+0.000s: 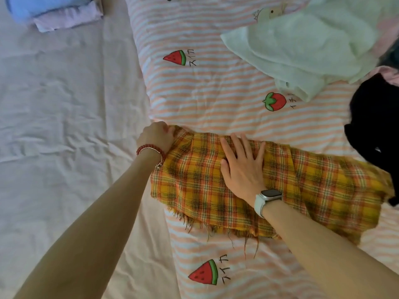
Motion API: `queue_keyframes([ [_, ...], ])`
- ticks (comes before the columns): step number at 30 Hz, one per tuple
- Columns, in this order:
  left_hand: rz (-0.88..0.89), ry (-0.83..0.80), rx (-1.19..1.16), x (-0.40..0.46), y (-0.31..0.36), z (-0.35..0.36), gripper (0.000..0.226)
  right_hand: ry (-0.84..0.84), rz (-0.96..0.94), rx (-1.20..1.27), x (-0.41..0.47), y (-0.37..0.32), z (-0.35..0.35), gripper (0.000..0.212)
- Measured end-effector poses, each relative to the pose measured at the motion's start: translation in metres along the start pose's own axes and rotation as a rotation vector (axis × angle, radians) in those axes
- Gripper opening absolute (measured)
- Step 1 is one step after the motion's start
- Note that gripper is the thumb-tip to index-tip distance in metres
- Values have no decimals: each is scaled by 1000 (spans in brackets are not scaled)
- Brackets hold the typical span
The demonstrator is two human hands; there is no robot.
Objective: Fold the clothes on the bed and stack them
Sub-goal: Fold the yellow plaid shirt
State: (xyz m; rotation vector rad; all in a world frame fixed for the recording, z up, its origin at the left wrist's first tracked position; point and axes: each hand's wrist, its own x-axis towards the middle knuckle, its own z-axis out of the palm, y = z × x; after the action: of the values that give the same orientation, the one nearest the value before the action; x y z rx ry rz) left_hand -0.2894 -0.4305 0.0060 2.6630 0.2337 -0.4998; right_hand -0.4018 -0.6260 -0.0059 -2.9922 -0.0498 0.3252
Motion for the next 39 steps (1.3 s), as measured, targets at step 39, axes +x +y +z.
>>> queue_keyframes([
  [39, 118, 359, -62, -131, 10, 49, 40, 275, 162, 121, -96, 112, -32, 33],
])
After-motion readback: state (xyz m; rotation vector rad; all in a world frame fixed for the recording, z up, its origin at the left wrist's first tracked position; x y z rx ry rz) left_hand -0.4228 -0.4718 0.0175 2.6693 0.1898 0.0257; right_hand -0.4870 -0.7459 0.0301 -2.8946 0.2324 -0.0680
